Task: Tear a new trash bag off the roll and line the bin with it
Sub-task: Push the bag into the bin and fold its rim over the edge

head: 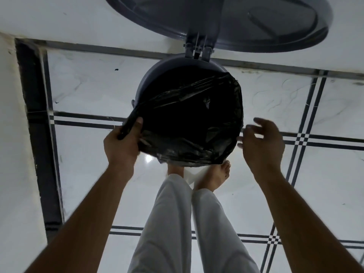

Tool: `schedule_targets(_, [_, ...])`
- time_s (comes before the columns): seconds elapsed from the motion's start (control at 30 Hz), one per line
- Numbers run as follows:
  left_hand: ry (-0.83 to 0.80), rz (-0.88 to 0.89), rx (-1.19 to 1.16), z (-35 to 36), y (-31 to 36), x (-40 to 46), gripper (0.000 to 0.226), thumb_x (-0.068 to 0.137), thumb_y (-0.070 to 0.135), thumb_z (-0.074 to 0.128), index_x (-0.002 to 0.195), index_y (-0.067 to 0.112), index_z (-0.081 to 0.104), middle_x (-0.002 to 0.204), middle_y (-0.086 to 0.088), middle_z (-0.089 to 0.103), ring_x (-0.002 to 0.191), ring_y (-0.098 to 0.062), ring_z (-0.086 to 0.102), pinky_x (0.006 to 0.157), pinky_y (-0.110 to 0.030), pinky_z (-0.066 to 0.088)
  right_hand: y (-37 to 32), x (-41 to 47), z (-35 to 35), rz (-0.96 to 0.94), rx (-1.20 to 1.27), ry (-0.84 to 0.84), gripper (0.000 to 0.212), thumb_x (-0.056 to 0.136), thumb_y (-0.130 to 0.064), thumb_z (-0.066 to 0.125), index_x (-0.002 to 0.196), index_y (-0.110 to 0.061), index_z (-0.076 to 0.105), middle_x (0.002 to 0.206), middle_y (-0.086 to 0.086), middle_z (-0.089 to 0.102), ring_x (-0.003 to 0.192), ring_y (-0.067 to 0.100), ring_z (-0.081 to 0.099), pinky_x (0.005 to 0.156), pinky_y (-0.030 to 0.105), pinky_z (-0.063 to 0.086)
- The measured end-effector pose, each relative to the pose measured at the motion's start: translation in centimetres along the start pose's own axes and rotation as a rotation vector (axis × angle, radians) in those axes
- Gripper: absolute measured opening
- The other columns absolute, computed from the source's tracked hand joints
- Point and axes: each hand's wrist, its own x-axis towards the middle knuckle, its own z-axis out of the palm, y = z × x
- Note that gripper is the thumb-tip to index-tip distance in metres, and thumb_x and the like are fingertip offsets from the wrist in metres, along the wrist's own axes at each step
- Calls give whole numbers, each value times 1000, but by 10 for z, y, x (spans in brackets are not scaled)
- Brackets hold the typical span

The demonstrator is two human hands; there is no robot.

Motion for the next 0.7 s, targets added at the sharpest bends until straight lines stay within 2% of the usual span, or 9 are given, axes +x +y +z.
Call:
schedule_targets(0.07, [7, 1, -85, 2, 18, 12, 44, 84, 47, 90, 108, 13, 75, 92, 5, 78, 76, -8, 74, 58, -25, 59, -34, 1, 6, -170, 14, 26, 46, 102, -40, 70, 146, -29, 63, 137, -8, 74, 103, 11, 78, 93, 31, 63])
schedule_targets(0.1, [0, 29, -106, 3, 26, 19, 46, 83, 47, 91, 107, 12, 72, 94, 4, 77, 78, -8, 74, 59, -24, 60, -48, 5, 11, -248, -2, 19, 51, 104, -42, 71, 152, -27, 60, 145, -5, 69, 113, 13, 75, 97, 29, 61])
schedule_targets(0.2, [-54, 143, 21, 4, 57, 39, 32, 84, 47, 89, 87, 18, 75, 80, 7, 73, 70, -5, 66, 64, -23, 52, -73, 31, 30, -384, -98, -4, 62, 100, -54, 69, 155, -28, 59, 153, -1, 64, 138, 24, 62, 115, 45, 54])
schedule_targets(0.3, [-236, 79, 141, 0, 92, 55, 20, 81, 43, 84, 92, 27, 81, 84, 9, 76, 77, -9, 69, 76, -29, 52, -82, 56, 42, -401, -222, -41, 53, 99, -51, 71, 147, -27, 69, 136, -1, 75, 125, 23, 71, 109, 47, 58])
schedule_targets(0.37, [-446, -21, 125, -4, 112, 62, 17, 85, 39, 77, 99, 29, 80, 97, 8, 77, 89, -14, 70, 98, -37, 53, -85, 67, 44, -400, -220, -44, 43, 102, -45, 73, 140, -24, 75, 123, -3, 80, 115, 17, 75, 104, 35, 58])
schedule_targets(0.43, [-602, -96, 14, -6, 126, 68, 10, 92, 30, 68, 97, 29, 77, 106, 5, 73, 101, -17, 70, 111, -42, 51, -87, 77, 43, -382, -198, -42, 29, 104, -43, 73, 120, -22, 83, 102, -12, 77, 106, 12, 74, 92, 23, 51])
schedule_targets(0.5, [-695, -145, -118, -8, 135, 77, 18, 97, 24, 61, 107, 24, 76, 115, 2, 74, 109, -20, 72, 112, -42, 52, -89, 84, 40, -341, -171, -54, 27, 105, -43, 70, 102, -21, 85, 89, -15, 73, 98, 11, 71, 88, 24, 50])
schedule_targets(0.6, [-765, -165, -311, -7, 148, 81, 29, 104, 19, 55, 126, 17, 74, 131, -3, 73, 120, -22, 72, 110, -37, 54, -90, 98, 37, -244, 40, -47, 30, 106, -48, 65, 92, -24, 77, 85, -12, 75, 90, 15, 72, 91, 37, 59])
schedule_targets(0.7, [-718, -103, -230, 4, 157, 76, 30, 107, 22, 54, 107, 19, 84, 123, -3, 80, 114, -21, 78, 96, -35, 62, -92, 108, 38, -176, 181, -18, 30, 108, -47, 62, 95, -22, 71, 88, -11, 72, 86, 9, 66, 86, 34, 57])
